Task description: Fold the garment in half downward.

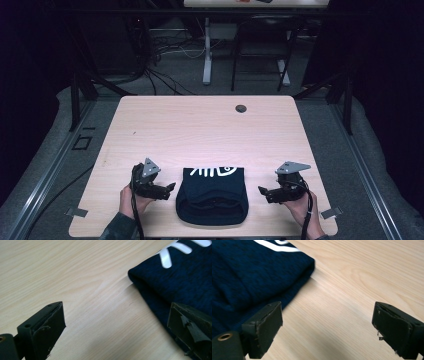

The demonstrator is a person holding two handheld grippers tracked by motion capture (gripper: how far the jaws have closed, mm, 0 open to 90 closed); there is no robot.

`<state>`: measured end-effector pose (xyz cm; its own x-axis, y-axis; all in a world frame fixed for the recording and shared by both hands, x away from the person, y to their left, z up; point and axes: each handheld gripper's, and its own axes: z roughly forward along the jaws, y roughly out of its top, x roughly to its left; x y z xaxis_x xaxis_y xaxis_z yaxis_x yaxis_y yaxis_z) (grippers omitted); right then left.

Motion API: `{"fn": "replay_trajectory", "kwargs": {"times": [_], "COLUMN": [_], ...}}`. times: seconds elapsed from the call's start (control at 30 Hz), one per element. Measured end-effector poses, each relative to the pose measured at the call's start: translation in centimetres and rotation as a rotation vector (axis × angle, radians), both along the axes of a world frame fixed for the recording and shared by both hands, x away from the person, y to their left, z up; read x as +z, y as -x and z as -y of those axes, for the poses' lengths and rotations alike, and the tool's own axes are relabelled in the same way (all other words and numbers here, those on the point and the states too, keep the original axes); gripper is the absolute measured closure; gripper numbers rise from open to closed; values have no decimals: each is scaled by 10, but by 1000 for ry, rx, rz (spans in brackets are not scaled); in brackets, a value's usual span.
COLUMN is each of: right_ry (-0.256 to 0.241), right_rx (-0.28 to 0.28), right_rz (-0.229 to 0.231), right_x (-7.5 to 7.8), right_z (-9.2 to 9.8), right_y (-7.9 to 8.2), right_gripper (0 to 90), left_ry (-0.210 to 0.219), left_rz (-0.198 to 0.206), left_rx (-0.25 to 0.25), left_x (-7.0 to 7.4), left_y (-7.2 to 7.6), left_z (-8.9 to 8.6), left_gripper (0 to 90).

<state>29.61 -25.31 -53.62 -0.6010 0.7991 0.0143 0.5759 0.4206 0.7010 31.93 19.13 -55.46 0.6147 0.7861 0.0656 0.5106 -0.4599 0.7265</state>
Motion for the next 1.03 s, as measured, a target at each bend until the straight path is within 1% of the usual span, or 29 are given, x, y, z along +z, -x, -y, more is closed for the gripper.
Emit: {"fn": "replay_trajectory", "kwargs": {"times": [0.03, 0.07, 0.1, 0.13, 0.17, 0.23, 0.33, 0.37, 0.4, 0.43, 0.5, 0.63, 0.73, 0.83, 0.9, 0.97, 1.03], "right_ry": [1, -11, 0, -11, -3, -6, 3, -1, 2, 4, 7, 23, 29, 41, 36, 41, 49], "right_rx": [-5, -17, -27, -32, -40, -53, -74, -82, -83, -89, -89, -94, -94, -100, -100, -102, -95], "right_rz": [-5, -6, -11, -13, -23, -25, -41, -47, -55, -54, -65, -75, -85, -86, -89, -90, -95], "right_x": [-1, -4, -4, -6, -7, -11, -16, -18, -20, -21, -23, -27, -29, -31, -31, -32, -33], "right_z": [3, 6, 9, 11, 13, 18, 24, 25, 27, 28, 29, 32, 33, 33, 33, 33, 33], "right_y": [-1, -2, -2, -3, -4, -6, -9, -10, -11, -11, -13, -16, -17, -17, -18, -18, -19], "right_gripper": [91, 91, 91, 92, 92, 94, 95, 95, 95, 96, 96, 96, 97, 97, 98, 98, 99], "left_ry": [-1, -5, -9, -11, -11, -13, -25, -26, -25, -18, -22, -28, -24, -17, -14, -16, -14], "left_rz": [-5, -10, -11, -17, -24, -30, -48, -46, -52, -51, -55, -79, -88, -90, -96, -95, -105], "left_rx": [7, 9, 14, 17, 20, 24, 31, 39, 38, 41, 48, 49, 52, 55, 56, 53, 54], "left_x": [-2, -3, -4, -6, -7, -9, -14, -16, -17, -18, -19, -24, -26, -27, -28, -29, -29], "left_y": [-1, -2, -3, -4, -5, -7, -10, -11, -12, -13, -14, -18, -19, -19, -20, -21, -21], "left_z": [-1, -2, -3, -5, -6, -8, -11, -12, -13, -14, -16, -17, -17, -18, -18, -18, -18], "left_gripper": [11, 10, 10, 9, 9, 8, 7, 7, 7, 7, 9, 10, 10, 10, 12, 12, 12]}}
